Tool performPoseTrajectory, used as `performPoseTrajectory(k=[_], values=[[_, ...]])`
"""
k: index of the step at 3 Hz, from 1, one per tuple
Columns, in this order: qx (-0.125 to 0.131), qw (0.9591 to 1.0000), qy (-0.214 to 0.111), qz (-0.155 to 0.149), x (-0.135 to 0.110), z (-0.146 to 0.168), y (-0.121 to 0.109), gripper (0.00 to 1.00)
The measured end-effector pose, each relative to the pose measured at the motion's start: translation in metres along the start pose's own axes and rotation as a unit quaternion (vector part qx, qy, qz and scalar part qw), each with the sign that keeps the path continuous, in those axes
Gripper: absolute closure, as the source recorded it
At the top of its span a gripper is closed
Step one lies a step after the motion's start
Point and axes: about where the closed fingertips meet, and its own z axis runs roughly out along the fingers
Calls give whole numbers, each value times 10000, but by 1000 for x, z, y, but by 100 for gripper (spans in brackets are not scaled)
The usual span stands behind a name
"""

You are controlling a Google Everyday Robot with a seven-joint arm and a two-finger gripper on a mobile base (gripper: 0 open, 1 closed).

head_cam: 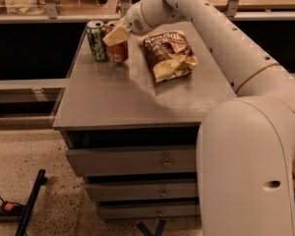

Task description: Move coke can near green can

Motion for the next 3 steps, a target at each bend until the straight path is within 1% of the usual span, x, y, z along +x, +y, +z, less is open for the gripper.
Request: performPoseTrajectory(k=[1,2,3], values=[[120,9998,104,84,4,2,0,12],[90,9999,109,86,5,5,1,0],[89,9999,110,86,5,5,1,0]])
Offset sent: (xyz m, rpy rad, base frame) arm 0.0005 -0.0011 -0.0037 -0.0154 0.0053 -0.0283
